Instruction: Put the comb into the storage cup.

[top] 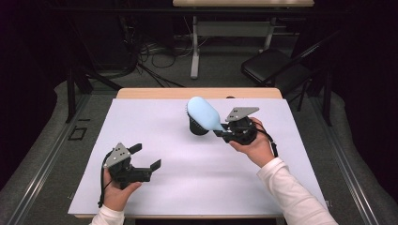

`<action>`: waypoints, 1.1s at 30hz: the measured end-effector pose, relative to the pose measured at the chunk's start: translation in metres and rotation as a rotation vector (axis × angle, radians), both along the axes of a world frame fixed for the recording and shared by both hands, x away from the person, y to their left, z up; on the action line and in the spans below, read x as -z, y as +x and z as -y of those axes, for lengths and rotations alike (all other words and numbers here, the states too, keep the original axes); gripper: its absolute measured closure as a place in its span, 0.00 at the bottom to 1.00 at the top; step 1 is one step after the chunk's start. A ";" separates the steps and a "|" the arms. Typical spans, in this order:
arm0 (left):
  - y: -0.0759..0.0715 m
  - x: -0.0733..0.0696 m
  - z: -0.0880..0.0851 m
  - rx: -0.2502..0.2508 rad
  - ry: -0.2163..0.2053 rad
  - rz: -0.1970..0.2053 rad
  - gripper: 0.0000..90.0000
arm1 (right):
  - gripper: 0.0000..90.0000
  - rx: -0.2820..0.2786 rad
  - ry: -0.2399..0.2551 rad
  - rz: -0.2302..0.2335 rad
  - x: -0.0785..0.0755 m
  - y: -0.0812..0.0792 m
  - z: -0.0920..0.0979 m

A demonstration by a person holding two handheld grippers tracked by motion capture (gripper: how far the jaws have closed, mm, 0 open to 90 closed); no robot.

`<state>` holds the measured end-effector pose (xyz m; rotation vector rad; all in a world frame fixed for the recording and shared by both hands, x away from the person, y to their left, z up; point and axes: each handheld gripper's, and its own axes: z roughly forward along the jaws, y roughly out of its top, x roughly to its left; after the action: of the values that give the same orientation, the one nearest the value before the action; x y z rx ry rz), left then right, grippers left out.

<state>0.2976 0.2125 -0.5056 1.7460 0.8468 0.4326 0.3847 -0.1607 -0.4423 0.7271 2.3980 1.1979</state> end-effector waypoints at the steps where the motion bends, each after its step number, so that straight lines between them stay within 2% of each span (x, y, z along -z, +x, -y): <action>1: 0.000 0.000 0.000 0.000 -0.001 -0.001 0.03 | 0.77 0.002 0.008 0.005 -0.001 -0.001 0.000; 5: 0.000 0.000 0.000 -0.004 0.000 -0.003 0.04 | 0.77 0.016 0.034 0.030 -0.001 -0.003 0.001; 10: 0.001 0.000 0.001 -0.004 -0.003 -0.004 0.04 | 0.77 0.034 0.039 0.049 0.003 -0.005 0.001; 15: 0.001 0.000 0.002 -0.005 0.001 -0.006 0.04 | 0.77 0.054 0.041 0.086 0.006 -0.007 0.002; 24: 0.002 0.002 0.002 -0.010 0.001 -0.013 0.04 | 0.77 0.072 0.125 0.092 0.009 -0.009 0.007; 33: 0.002 0.001 0.003 -0.006 0.006 -0.016 0.05 | 0.77 0.092 0.171 0.113 0.016 -0.013 0.013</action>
<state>0.2996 0.2092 -0.5066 1.7547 0.8633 0.4253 0.3717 -0.1734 -0.4583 0.7896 2.1670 1.3794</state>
